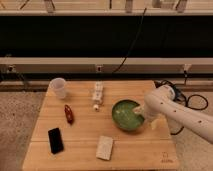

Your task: Pick up the ceramic bowl

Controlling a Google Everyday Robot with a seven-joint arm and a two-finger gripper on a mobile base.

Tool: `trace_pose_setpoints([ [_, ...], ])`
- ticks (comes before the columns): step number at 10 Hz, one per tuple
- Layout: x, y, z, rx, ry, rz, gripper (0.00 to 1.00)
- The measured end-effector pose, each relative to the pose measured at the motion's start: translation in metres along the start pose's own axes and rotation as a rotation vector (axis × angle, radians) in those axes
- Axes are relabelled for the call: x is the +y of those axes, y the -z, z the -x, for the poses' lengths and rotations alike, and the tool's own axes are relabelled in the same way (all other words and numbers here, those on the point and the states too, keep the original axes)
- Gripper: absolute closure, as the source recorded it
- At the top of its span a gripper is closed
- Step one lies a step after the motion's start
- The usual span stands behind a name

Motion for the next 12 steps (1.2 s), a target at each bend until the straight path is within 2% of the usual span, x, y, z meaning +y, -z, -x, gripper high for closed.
trace_pose_setpoints([
  [9,0.003,-0.0089,0.0002,-0.012,0.035,0.04,0.2],
  [12,0.0019,-0.0088,-0.0001,-0.011,0.042,0.041,0.2],
])
